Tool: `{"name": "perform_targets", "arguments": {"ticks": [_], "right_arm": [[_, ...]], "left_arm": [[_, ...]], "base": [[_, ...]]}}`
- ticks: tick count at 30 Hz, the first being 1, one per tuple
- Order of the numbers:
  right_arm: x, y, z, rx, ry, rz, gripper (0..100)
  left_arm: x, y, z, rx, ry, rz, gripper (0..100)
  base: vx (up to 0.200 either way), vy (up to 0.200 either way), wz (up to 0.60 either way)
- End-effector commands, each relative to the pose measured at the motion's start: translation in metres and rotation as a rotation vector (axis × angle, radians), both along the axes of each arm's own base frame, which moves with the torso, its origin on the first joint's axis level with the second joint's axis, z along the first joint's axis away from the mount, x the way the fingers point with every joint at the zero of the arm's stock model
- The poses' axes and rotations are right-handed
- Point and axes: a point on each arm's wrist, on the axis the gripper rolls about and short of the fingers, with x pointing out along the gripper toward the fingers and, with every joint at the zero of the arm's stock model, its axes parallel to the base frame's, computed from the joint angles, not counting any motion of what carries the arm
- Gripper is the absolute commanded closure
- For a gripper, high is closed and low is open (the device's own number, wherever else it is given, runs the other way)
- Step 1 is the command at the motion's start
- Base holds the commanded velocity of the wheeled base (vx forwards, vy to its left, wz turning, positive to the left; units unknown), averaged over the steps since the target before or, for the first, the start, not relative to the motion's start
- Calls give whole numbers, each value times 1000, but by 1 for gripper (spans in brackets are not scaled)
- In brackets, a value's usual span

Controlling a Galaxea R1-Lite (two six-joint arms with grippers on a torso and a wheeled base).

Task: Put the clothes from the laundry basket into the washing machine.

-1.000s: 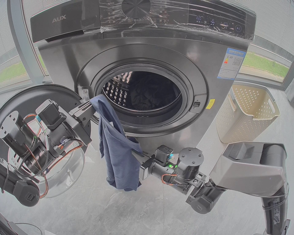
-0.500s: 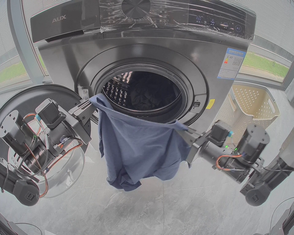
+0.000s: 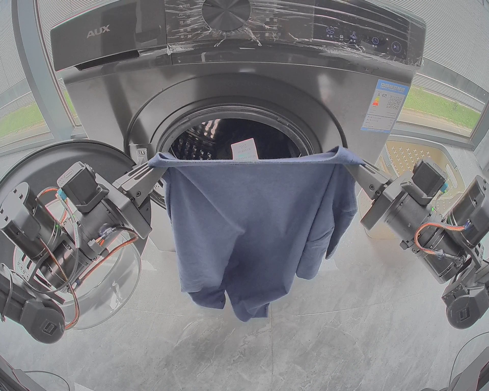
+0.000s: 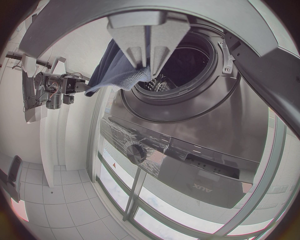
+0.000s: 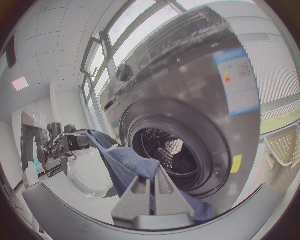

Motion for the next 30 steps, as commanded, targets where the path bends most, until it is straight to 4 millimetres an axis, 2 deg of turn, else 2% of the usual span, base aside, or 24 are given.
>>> {"name": "perform_targets", "arguments": {"ticks": [1, 8, 17, 20, 24, 25, 28, 29, 30], "right_arm": [[-4, -4, 12, 25, -38, -4, 100], [-9, -7, 22, 31, -66, -8, 100], [-8, -8, 20, 27, -60, -10, 100], [-7, -7, 18, 23, -51, -12, 100], [-3, 0, 3, -6, 0, -1, 100], [-2, 1, 1, -9, 8, 0, 100], [12, 13, -34, -73, 113, 12, 100], [12, 18, -44, -96, 144, 25, 0], [12, 18, -44, -96, 144, 25, 0]], "left_arm": [[-3, -1, 5, -8, -17, -6, 100], [-8, 0, 14, -11, -23, -12, 100], [-8, 0, 13, -8, -5, -1, 100], [-12, -8, 11, -1, 10, -38, 100], [-23, -34, 5, 9, 65, -104, 100], [-23, -34, 5, 9, 65, -104, 100], [-19, -46, 2, 19, 100, -114, 100], [-18, -47, 1, 21, 104, -114, 100], [-18, -47, 1, 21, 104, -114, 100]], "base": [[0, 0, 0], [0, 0, 0], [0, 0, 0], [0, 0, 0], [0, 0, 0], [0, 0, 0], [0, 0, 0], [0, 0, 0], [0, 0, 0]]}}
